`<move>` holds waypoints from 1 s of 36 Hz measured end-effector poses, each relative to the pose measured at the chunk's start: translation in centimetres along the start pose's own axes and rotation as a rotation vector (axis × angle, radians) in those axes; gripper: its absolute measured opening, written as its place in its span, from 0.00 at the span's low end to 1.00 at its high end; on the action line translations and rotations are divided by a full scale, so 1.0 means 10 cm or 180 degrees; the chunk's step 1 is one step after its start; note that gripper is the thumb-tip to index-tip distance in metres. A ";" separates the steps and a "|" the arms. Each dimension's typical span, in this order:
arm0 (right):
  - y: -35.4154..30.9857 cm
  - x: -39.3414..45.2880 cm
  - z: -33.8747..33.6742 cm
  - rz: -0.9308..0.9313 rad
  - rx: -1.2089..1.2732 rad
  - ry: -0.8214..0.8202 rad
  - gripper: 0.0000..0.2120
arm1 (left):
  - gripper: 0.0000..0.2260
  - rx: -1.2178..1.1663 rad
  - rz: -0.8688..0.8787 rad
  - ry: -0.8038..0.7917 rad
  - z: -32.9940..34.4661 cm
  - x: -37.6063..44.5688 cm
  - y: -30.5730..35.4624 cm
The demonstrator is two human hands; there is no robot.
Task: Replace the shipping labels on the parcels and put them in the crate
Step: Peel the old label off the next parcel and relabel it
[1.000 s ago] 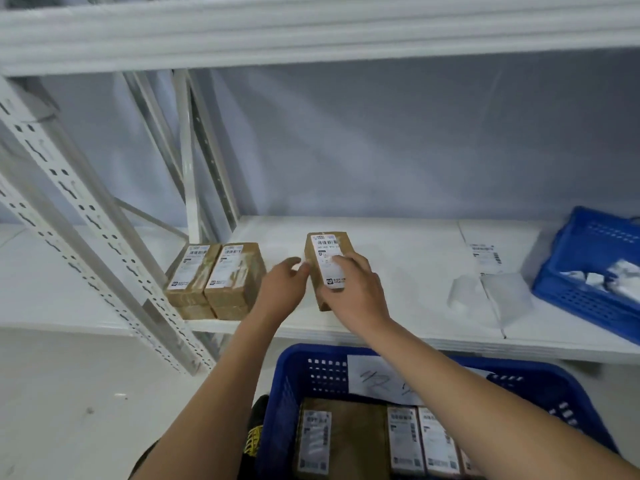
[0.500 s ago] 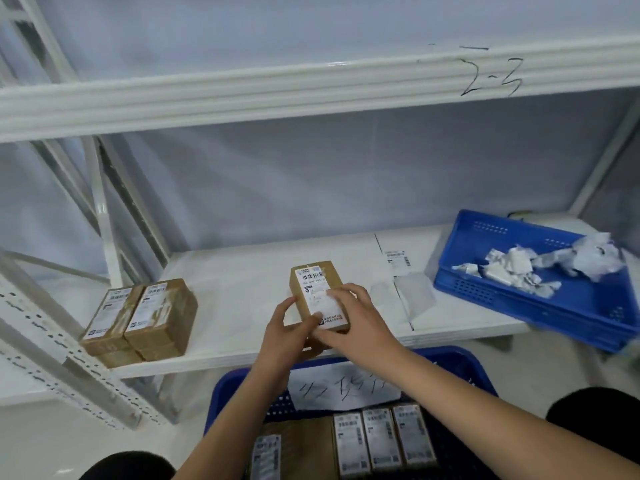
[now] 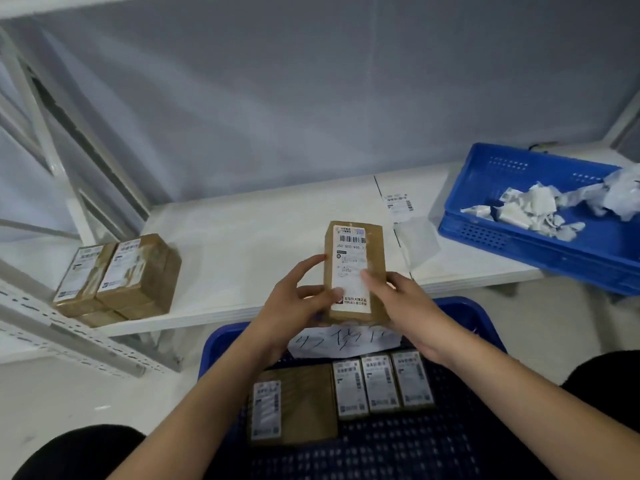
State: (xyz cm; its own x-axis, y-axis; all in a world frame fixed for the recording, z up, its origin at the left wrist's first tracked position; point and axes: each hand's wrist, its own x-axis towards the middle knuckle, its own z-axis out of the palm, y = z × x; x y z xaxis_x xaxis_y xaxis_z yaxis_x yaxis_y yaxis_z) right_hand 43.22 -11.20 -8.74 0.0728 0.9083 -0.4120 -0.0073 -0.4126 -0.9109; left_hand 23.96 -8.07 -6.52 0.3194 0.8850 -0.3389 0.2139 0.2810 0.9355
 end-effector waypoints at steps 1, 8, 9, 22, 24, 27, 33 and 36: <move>-0.03 0.06 -0.05 -0.0020 -0.0057 0.0038 0.24 | 0.27 0.0044 -0.0030 -0.0054 0.00 0.05 -0.02; -0.16 0.32 -0.39 -0.0085 -0.0168 0.0383 0.27 | 0.26 0.0261 -0.0230 -0.0573 0.05 0.26 -0.12; -0.15 0.33 -0.41 -0.0040 -0.0116 0.0372 0.25 | 0.24 0.0252 -0.0259 -0.0600 0.06 0.28 -0.14; -0.09 0.44 -0.26 0.0056 0.0005 0.0104 0.12 | 0.19 0.0548 -0.0027 -0.0167 0.02 0.40 -0.16; -0.07 0.44 -0.25 0.0064 -0.0038 0.0083 0.12 | 0.19 0.0395 -0.0103 -0.0184 0.01 0.40 -0.16; -0.08 0.44 -0.25 0.0112 -0.0071 0.0054 0.12 | 0.17 0.0152 -0.0201 -0.0185 0.00 0.39 -0.17; -0.14 0.43 -0.24 0.0343 0.0130 -0.0259 0.16 | 0.16 -0.0219 -0.0385 -0.0227 -0.02 0.40 -0.15; -0.13 0.44 -0.22 0.0209 -0.0025 -0.0190 0.14 | 0.18 -0.0229 -0.0367 -0.0214 -0.04 0.39 -0.13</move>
State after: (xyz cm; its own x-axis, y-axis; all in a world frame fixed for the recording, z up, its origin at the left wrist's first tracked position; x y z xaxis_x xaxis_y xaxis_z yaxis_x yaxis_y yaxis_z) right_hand 45.77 -6.83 -9.29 0.0128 0.8817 -0.4716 -0.0023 -0.4716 -0.8818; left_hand 24.57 -4.83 -9.02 0.3580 0.8192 -0.4481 0.1869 0.4073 0.8940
